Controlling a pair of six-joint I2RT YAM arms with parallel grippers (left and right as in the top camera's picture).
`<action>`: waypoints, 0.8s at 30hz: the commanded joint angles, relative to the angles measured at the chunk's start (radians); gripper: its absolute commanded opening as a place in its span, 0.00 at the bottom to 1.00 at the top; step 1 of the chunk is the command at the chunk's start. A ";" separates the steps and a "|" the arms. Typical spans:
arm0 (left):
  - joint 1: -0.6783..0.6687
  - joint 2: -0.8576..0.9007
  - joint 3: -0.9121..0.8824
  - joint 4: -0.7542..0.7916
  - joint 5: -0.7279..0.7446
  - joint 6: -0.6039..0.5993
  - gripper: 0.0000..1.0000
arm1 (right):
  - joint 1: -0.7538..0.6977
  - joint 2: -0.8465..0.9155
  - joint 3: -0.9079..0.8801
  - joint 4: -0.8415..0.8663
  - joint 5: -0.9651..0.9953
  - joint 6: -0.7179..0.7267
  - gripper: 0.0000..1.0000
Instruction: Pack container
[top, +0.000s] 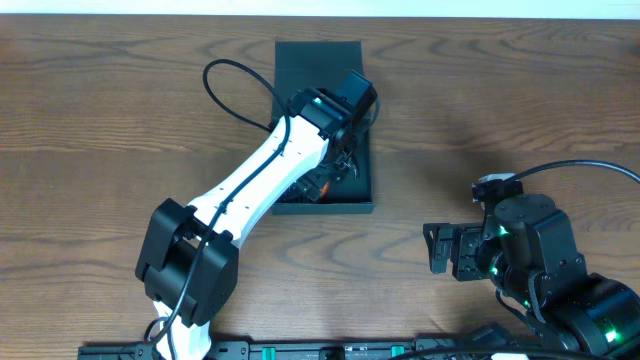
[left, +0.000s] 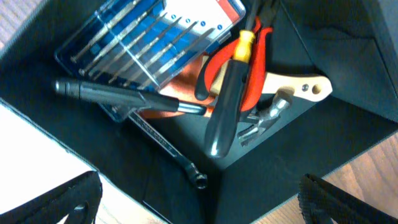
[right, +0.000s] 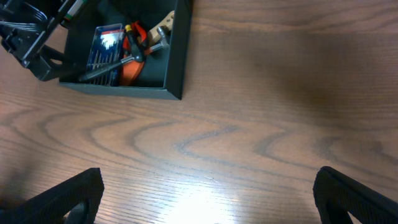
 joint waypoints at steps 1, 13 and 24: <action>0.022 0.012 -0.003 -0.006 -0.006 0.112 0.99 | -0.008 -0.001 -0.002 0.000 0.003 -0.013 0.99; 0.159 0.012 -0.003 -0.006 -0.033 0.658 0.99 | -0.008 -0.001 -0.002 0.000 0.003 -0.013 0.99; 0.248 0.008 -0.003 -0.029 -0.040 0.705 0.99 | -0.008 -0.001 -0.002 0.000 0.003 -0.013 0.99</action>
